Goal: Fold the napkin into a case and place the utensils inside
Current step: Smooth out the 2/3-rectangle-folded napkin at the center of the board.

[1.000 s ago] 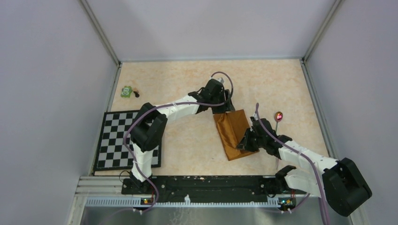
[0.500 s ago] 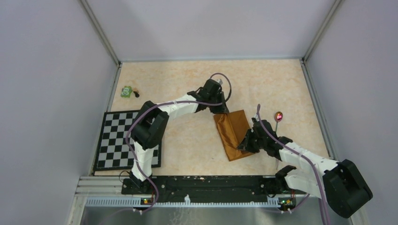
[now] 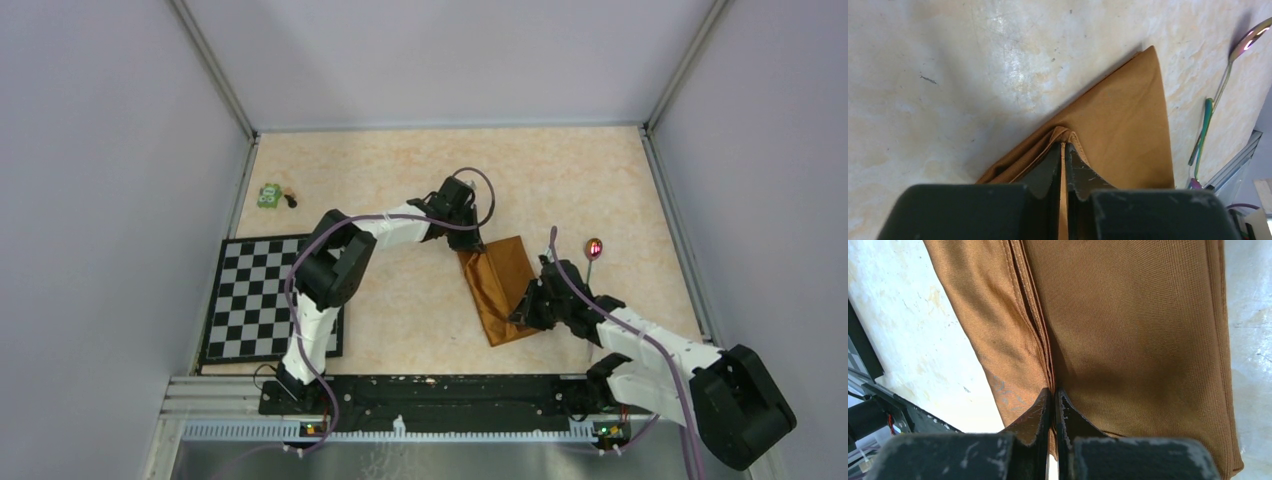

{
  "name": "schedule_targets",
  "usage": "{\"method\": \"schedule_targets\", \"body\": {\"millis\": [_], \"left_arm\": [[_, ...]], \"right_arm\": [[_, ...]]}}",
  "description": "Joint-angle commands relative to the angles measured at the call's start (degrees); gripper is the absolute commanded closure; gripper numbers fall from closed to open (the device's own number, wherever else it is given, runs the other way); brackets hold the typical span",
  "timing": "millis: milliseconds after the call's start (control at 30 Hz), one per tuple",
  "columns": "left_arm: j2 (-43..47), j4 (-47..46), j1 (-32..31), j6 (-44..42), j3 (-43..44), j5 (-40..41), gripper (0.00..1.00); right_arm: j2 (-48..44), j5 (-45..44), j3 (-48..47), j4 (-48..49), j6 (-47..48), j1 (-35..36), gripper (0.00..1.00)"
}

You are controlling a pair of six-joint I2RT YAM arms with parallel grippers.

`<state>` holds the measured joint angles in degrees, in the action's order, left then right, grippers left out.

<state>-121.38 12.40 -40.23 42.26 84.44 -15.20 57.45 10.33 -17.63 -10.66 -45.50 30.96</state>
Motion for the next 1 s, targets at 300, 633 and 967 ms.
{"method": "schedule_targets", "body": {"millis": [300,633,967], "left_arm": [[-2.9,-1.5,0.3,-2.1,0.7,-1.5,1.0],[-3.6,-2.4,0.3,-3.6,-0.7,-5.2,1.0],[-3.8,-3.0,0.4,-4.8,-1.0,-7.1,1.0]], "right_arm": [[-2.3,0.3,-1.3,-2.2,1.6,-0.5,1.0],[-4.7,-5.8,-9.5,-12.2,9.3,-0.3,0.62],[15.7,10.5,-16.5,15.9,8.1,-0.3,0.64]]}}
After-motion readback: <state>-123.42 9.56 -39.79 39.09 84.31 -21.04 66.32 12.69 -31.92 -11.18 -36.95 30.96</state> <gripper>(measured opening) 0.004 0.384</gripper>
